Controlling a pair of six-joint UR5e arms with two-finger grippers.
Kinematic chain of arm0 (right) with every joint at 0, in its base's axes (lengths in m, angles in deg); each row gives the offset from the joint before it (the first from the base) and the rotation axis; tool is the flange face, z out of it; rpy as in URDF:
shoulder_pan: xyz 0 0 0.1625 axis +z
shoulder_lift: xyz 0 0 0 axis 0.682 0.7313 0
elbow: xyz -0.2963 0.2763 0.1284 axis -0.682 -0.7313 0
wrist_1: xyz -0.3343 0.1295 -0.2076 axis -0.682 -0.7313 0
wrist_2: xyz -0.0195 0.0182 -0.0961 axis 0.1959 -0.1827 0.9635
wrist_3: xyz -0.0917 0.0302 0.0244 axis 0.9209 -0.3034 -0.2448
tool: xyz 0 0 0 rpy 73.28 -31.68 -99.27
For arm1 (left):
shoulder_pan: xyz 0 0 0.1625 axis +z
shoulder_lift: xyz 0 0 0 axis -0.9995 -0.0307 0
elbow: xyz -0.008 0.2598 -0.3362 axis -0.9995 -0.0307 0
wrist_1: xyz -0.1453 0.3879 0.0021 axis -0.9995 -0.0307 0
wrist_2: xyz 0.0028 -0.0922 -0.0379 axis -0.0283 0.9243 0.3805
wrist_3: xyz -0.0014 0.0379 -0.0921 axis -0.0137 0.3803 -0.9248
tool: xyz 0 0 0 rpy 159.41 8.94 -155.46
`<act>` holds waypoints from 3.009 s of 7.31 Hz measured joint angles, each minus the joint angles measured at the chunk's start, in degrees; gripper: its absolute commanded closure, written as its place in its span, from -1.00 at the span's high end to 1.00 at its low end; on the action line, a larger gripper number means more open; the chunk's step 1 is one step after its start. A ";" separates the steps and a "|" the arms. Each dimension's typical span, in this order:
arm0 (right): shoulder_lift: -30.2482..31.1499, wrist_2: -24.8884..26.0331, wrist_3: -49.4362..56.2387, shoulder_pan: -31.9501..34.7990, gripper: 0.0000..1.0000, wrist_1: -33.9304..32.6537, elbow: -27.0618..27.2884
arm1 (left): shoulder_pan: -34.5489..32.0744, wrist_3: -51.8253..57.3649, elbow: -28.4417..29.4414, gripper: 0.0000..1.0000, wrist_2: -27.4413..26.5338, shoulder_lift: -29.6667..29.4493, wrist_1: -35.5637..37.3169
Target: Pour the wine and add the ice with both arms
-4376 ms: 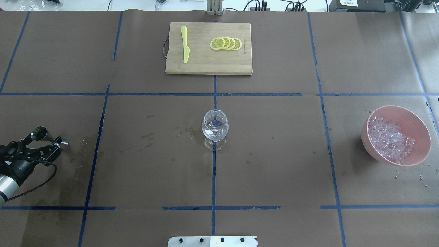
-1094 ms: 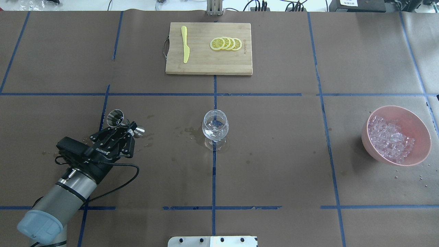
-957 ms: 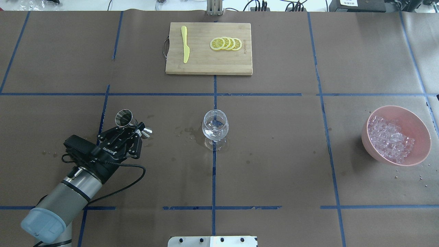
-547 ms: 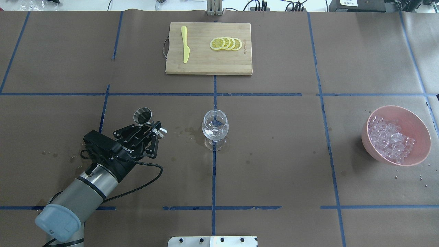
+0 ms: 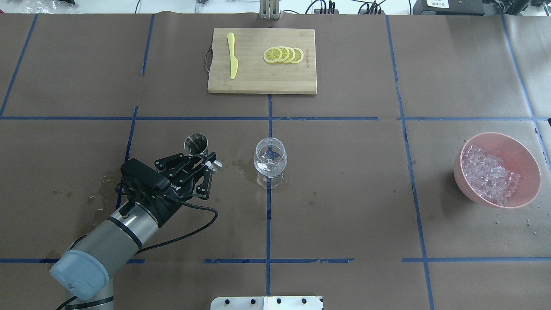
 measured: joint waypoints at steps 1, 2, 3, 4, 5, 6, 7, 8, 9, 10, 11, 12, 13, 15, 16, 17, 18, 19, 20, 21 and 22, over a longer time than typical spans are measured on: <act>0.00 0.01 0.00 0.00 1.00 0.00 -0.05 | -0.16 0.82 -0.15 -1.00 0.02 -1.96 3.37; -0.03 0.01 0.02 0.00 1.00 0.00 -0.08 | -0.55 4.03 -0.96 -1.00 -0.02 -3.99 8.31; -0.06 -0.01 0.04 0.00 1.00 0.00 -0.09 | -1.04 8.57 -2.27 -1.00 -0.10 -5.25 13.23; -0.07 -0.03 0.02 0.00 1.00 0.00 -0.09 | -1.25 11.92 -3.04 -1.00 -0.13 -5.86 17.26; -0.08 -0.03 0.01 0.00 1.00 0.00 -0.08 | -1.38 15.69 -3.81 -1.00 -0.13 -6.36 21.51; -0.09 -0.04 0.00 0.00 1.00 0.00 -0.02 | -1.46 19.83 -4.53 -1.00 -0.12 -6.78 25.00; -0.07 -0.03 0.00 0.00 1.00 0.00 0.07 | -1.52 23.81 -5.39 -1.00 -0.11 -7.22 27.90; -0.04 -0.06 0.00 0.00 1.00 0.00 0.09 | -1.54 27.11 -6.50 -1.00 -0.07 -7.67 31.07; -0.01 -0.07 0.00 0.00 1.00 0.00 0.09 | -1.53 29.15 -7.31 -1.00 0.15 -8.35 34.47; -0.01 -0.08 0.00 0.00 1.00 0.00 0.10 | -1.62 30.89 -7.73 -1.00 1.46 -9.47 37.83; 0.00 -0.08 0.00 0.00 1.00 0.00 0.12 | -1.96 33.14 -8.00 -1.00 3.45 -10.36 40.50; 0.00 -0.08 0.00 0.00 1.00 0.00 0.11 | -2.37 35.76 -8.22 -1.00 4.58 -10.94 42.64; -0.02 -0.08 0.00 0.00 1.00 0.00 0.09 | -2.76 38.73 -8.50 -1.00 5.15 -11.61 45.01; -0.02 -0.08 0.00 0.00 1.00 0.00 0.08 | -4.05 43.94 -8.98 -1.00 8.18 -13.34 49.95; -0.01 -0.10 0.00 0.00 1.00 0.00 0.09 | -4.82 46.34 -9.04 -1.00 9.60 -14.58 52.80; -0.02 -0.13 0.00 0.00 1.00 0.00 0.13 | -5.31 48.79 -9.09 -1.00 10.26 -15.92 55.56; -0.03 -0.16 0.00 0.00 1.00 0.00 0.16 | -5.58 50.83 -9.13 -1.00 10.49 -16.64 57.46; -0.04 -0.16 0.00 -0.03 1.00 0.00 0.16 | -5.78 52.51 -9.15 -1.00 10.57 -17.04 58.99; -0.06 -0.17 0.00 -0.04 1.00 0.02 0.19 | -5.85 53.92 -9.16 -1.00 10.60 -17.37 60.24; -0.08 -0.16 0.00 -0.03 1.00 0.06 0.22 | -5.91 55.74 -9.16 -1.00 10.63 -17.65 61.16; -0.08 -0.17 0.00 -0.01 1.00 0.08 0.24 | -5.95 57.52 -9.17 -1.00 10.81 -17.84 61.80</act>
